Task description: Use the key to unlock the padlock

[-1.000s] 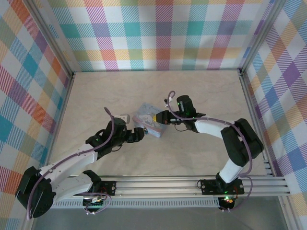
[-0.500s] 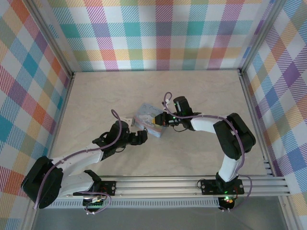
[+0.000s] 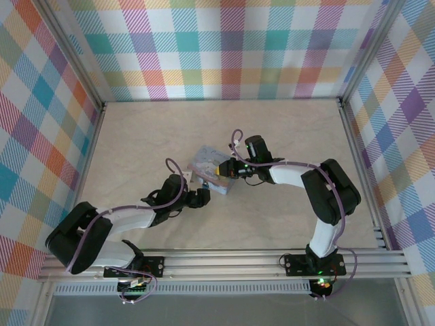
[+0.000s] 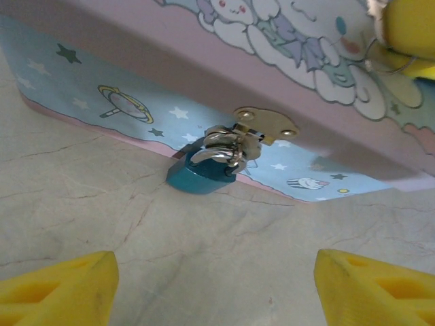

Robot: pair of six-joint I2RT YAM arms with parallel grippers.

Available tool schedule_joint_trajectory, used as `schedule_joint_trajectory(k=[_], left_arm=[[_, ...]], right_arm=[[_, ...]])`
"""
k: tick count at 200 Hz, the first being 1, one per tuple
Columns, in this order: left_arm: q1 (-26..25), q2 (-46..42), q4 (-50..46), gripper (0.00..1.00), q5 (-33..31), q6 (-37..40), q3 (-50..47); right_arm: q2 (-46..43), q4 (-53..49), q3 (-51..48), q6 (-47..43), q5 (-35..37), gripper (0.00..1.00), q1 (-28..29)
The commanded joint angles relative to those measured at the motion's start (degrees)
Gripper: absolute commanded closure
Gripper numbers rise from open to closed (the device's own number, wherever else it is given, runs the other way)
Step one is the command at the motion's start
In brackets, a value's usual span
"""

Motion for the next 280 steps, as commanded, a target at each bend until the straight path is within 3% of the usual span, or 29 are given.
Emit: schedule_joint_trajectory(k=[1, 54, 159, 204, 280], left_arm=[[0.03, 2.67, 3.37, 0.25, -1.04, 4.16, 1.65], [0.35, 9.33, 3.59, 0.29, -1.11, 9.85, 6.42], [0.89, 13.93, 7.51, 0.4, 4.5, 11.05, 8.2], [0.92, 13.76, 8.33, 0.45, 7.28, 7.63, 8.38], [1.15, 13.15, 10.06, 0.51, 5.49, -1.15, 8.74]], right_arm=[[2.54, -4.93, -0.87, -0.95, 2.4, 0.99, -0.06], [2.23, -6.55, -1.03, -2.03, 3.33, 0.99, -0.06], [1.05, -6.83, -1.22, -2.54, 3.93, 0.99, -0.06], [0.61, -6.66, -1.39, -2.46, 3.62, 0.99, -0.05], [-0.23, -4.97, -2.45, -1.86, 3.07, 0.99, -0.01]])
